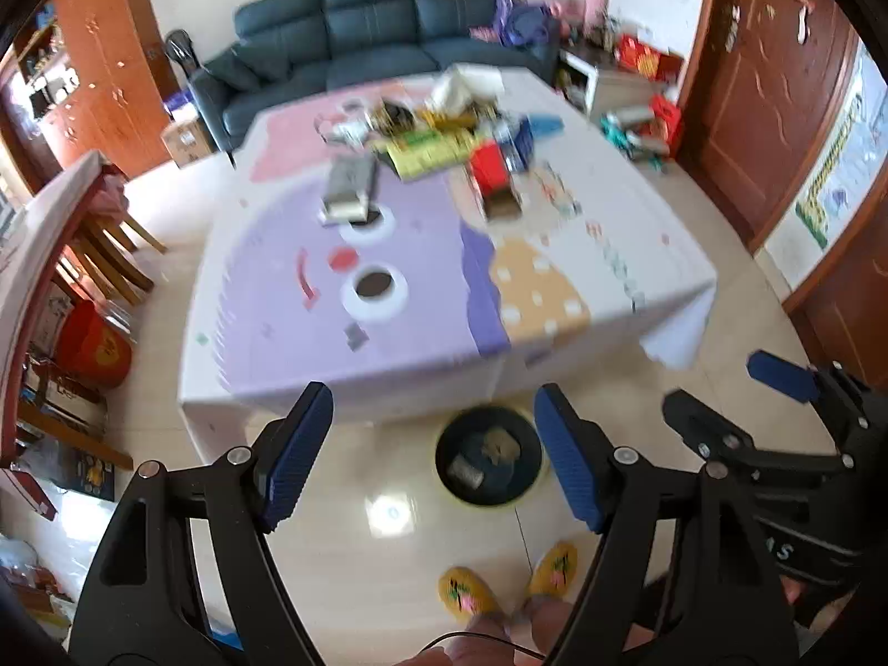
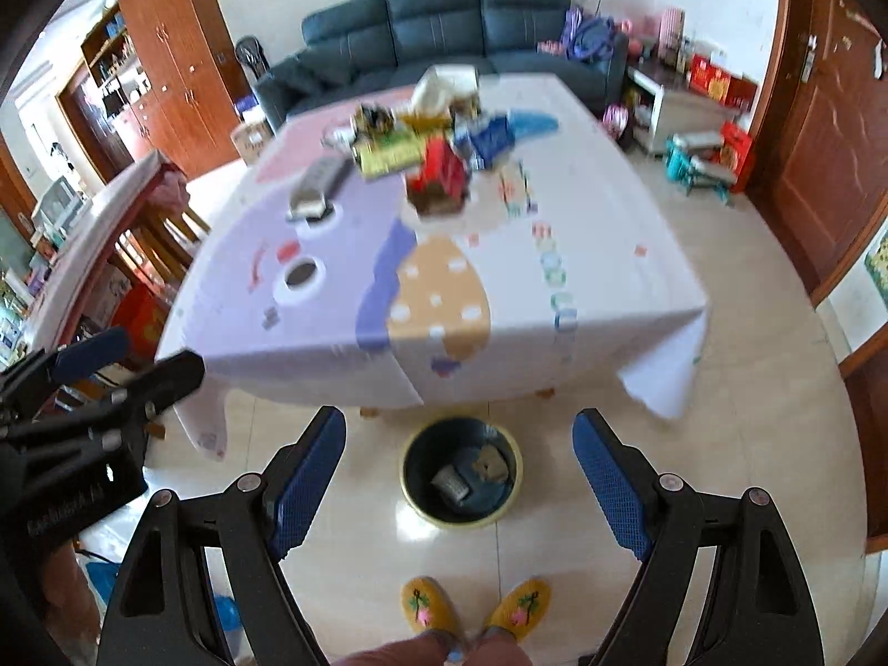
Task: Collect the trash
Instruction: 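Raise both tools and move them back toward the table, then grasp the red paper box with the left tool while the right tool grasps the blue milk carton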
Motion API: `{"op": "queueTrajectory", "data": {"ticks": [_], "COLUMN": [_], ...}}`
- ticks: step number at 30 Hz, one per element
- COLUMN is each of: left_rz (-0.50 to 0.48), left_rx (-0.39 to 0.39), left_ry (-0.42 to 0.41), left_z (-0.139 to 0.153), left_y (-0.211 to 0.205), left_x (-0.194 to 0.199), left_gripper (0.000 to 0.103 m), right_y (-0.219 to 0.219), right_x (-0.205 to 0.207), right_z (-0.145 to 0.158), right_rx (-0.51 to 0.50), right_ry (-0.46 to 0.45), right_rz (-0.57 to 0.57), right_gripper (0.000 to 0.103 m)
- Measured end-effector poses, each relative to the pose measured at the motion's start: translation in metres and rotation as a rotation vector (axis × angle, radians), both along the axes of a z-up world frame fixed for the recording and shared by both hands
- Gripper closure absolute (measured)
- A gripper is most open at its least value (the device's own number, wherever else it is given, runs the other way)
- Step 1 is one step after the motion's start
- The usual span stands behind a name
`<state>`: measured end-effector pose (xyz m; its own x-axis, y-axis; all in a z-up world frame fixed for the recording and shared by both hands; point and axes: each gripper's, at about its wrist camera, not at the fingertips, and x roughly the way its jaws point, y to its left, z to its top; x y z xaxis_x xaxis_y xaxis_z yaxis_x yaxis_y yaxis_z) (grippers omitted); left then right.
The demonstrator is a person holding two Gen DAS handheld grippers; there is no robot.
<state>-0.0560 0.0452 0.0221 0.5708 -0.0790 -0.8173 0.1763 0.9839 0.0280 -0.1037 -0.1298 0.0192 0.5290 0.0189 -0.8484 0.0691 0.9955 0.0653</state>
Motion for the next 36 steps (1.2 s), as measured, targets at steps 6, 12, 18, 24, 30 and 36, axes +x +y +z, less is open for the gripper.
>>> {"op": "queueTrajectory", "data": {"ticks": [6,12,18,24,30,36], "left_rz": [0.03,0.017,0.007,0.014,0.042,0.059], "left_rx": [-0.036,-0.056,-0.062,-0.08,-0.114,-0.19], "left_ry": [-0.072,-0.116,-0.109,-0.076,0.015,0.181], "left_z": [0.044,0.065,0.067,0.055,0.033,-0.013], "left_y": [0.018,0.019,0.009,-0.01,-0.044,-0.08], "left_x": [0.005,0.016,0.045,0.106,0.197,0.281], "left_gripper": [0.03,0.03,0.03,0.03,0.03,0.03], "right_y": [0.007,0.0,-0.014,-0.047,-0.089,-0.125], "right_x": [0.002,0.013,0.034,0.091,0.193,0.295], "right_z": [0.056,0.092,0.103,0.099,0.083,0.063], "right_rx": [-0.036,-0.038,-0.042,-0.015,0.023,0.054], "right_ry": [-0.119,-0.192,-0.214,-0.216,-0.165,-0.086], "right_rz": [-0.009,-0.041,-0.05,-0.038,0.053,0.163], "right_gripper": [0.018,0.018,0.018,0.017,0.017,0.017]}}
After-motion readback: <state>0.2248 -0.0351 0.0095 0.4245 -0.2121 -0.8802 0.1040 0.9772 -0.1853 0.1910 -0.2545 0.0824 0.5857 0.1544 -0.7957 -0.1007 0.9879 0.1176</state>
